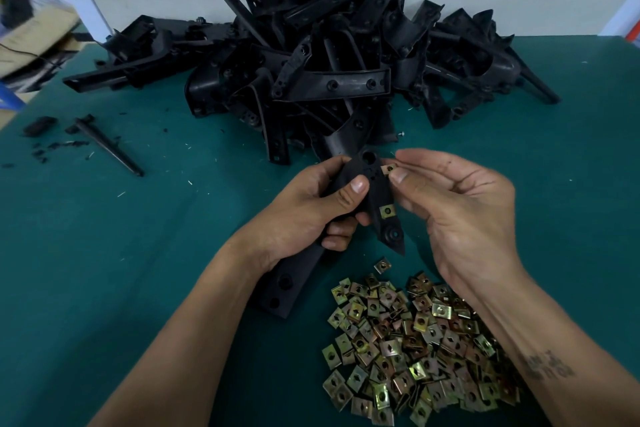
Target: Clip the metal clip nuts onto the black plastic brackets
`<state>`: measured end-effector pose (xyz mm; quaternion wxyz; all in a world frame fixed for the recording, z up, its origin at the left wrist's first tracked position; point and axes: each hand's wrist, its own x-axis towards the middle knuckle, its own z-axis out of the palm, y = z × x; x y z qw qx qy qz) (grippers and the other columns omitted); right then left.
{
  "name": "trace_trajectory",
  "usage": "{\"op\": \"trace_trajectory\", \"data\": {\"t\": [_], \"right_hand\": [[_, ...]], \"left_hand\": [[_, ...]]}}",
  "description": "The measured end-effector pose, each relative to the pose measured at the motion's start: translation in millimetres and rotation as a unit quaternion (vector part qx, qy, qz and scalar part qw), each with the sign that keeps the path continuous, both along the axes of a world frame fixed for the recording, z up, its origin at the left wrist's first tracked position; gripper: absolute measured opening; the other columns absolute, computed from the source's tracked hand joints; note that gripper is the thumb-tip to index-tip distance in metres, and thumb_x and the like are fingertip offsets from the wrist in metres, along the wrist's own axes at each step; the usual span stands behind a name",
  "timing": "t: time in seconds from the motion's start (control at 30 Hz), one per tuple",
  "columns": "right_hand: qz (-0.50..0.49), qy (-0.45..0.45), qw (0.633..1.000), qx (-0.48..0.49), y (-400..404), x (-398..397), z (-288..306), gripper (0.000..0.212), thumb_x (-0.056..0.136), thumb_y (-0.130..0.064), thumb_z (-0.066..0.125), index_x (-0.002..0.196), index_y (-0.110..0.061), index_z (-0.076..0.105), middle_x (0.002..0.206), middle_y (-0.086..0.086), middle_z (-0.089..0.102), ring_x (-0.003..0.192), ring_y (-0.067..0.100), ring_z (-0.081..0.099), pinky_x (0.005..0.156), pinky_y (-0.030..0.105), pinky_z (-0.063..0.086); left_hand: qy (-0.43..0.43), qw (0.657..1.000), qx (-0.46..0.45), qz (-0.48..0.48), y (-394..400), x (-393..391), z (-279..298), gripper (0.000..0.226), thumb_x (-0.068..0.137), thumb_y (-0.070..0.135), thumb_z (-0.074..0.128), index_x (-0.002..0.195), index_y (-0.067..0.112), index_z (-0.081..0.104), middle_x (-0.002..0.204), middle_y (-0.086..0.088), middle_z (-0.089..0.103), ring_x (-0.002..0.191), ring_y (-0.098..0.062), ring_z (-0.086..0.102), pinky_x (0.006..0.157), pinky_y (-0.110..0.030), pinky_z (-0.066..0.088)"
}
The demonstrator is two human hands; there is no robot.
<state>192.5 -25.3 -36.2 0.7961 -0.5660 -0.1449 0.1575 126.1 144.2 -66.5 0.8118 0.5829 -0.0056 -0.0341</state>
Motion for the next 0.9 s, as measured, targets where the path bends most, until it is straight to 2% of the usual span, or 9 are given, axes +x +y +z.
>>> {"op": "trace_trajectory", "data": {"t": [0.17,0.33,0.53,0.63,0.8,0.9], "right_hand": [[0.011,-0.006,1.000,-0.006,-1,0,2,0.023,0.076,0.000,0.076,0.098,-0.005,0.075,0.094,0.012,0.079,0.089,0.023,0.077,0.076,0.025,0.060],[0.020,-0.011,1.000,-0.014,-2,0,4,0.026,0.073,-0.004,0.077,0.099,-0.006,0.075,0.095,0.012,0.079,0.092,0.025,0.077,0.079,0.027,0.061],[0.025,-0.020,0.999,-0.031,-3,-4,7,0.021,0.087,0.004,0.069,0.105,-0.005,0.074,0.097,0.009,0.079,0.094,0.021,0.077,0.078,0.024,0.060],[-0.007,-0.029,0.999,-0.041,1,-10,6,0.017,0.090,0.003,0.070,0.099,-0.010,0.076,0.090,0.006,0.080,0.084,0.014,0.077,0.073,0.018,0.057],[-0.008,0.060,0.998,0.012,3,-12,9,0.012,0.088,0.007,0.069,0.096,0.001,0.075,0.082,0.015,0.077,0.063,0.012,0.071,0.059,0.018,0.056],[0.019,0.112,0.993,0.033,1,-11,11,0.012,0.089,0.008,0.066,0.100,0.006,0.071,0.089,0.019,0.077,0.071,0.020,0.076,0.058,0.023,0.059]], "left_hand": [[0.003,1.000,0.010,0.005,-1,0,3,0.030,0.099,0.025,0.053,0.121,0.006,0.049,0.075,-0.008,0.056,0.050,-0.010,0.037,0.043,-0.020,0.036],[0.008,1.000,0.013,0.012,-2,0,3,0.047,0.098,0.023,0.051,0.134,-0.004,0.039,0.072,-0.006,0.056,0.049,-0.010,0.036,0.043,-0.020,0.035],[0.002,1.000,0.016,0.010,-1,1,2,0.024,0.098,0.024,0.052,0.117,0.009,0.050,0.073,-0.007,0.055,0.050,-0.010,0.036,0.042,-0.019,0.036],[-0.001,1.000,0.018,0.012,-1,0,2,0.022,0.099,0.025,0.052,0.115,0.010,0.051,0.073,-0.007,0.055,0.050,-0.010,0.036,0.042,-0.020,0.036],[-0.001,1.000,0.002,0.010,-2,0,2,0.023,0.099,0.023,0.052,0.116,0.009,0.047,0.073,-0.006,0.055,0.050,-0.010,0.036,0.042,-0.019,0.035],[-0.005,1.000,0.002,0.009,-2,0,2,0.022,0.100,0.023,0.051,0.117,0.009,0.047,0.073,-0.007,0.055,0.050,-0.010,0.036,0.042,-0.019,0.035]]}}
